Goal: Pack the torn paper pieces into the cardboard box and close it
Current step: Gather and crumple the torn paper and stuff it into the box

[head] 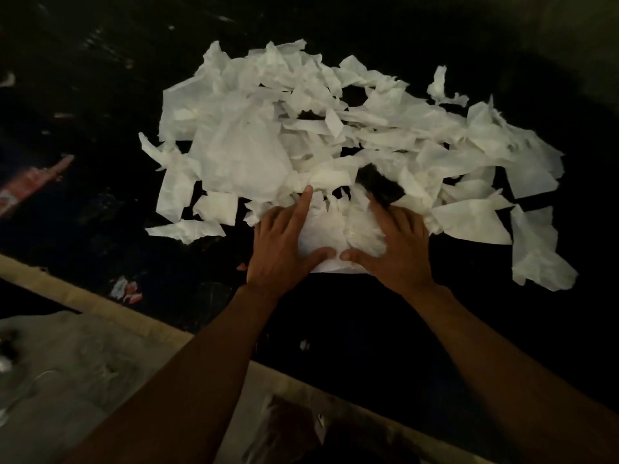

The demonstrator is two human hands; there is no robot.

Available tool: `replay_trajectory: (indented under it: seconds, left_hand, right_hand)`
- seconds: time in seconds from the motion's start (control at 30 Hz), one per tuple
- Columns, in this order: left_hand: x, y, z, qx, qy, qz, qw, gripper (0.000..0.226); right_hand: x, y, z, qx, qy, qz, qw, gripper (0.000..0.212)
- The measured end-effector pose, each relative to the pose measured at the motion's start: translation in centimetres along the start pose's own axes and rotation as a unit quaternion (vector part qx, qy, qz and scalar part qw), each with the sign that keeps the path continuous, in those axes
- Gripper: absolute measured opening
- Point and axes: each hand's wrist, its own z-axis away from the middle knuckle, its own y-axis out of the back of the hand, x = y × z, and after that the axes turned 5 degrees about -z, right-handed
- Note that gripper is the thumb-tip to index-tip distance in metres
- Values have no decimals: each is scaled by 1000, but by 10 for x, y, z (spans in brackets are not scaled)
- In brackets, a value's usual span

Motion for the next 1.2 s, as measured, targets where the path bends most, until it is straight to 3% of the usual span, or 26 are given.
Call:
replay_trajectory:
  seconds: [0.2, 0.33, 0.4, 0.5, 0.6, 0.67, 0.87, 1.03, 1.2]
  left_hand:
    - [-5, -6, -13, 24, -22, 25, 999, 75]
    - [1, -4, -16, 32, -24, 77, 996, 59]
    - [5, 0, -15, 27, -18, 97, 995, 53]
    - [16, 12, -9, 19, 19, 150, 988, 45]
    - [31, 28, -4, 60, 26, 174, 983, 46]
    - [41, 42, -4, 89, -4, 141, 986, 51]
    - [80, 92, -10, 181, -64, 128, 973, 65]
    - [114, 129, -29, 214, -104, 117, 964, 77]
    - [163, 159, -50, 205, -169, 163, 950, 62]
  right_hand:
    - [6, -11, -9, 97, 75, -16, 992, 62]
    - [7, -16, -13, 89, 80, -102, 988, 44]
    - [4, -14, -11, 59, 33, -205, 976, 43]
    - [-7, 4, -2, 12, -55, -366, 929, 42]
    - [-17, 24, 4, 31, -62, -414, 908, 60]
    - [-25, 41, 4, 45, -52, -437, 897, 60]
    - [-54, 103, 0, 138, 38, -356, 923, 48]
    - [-69, 154, -3, 200, 88, -343, 914, 40]
    - [-73, 211, 7, 262, 76, -325, 906, 57]
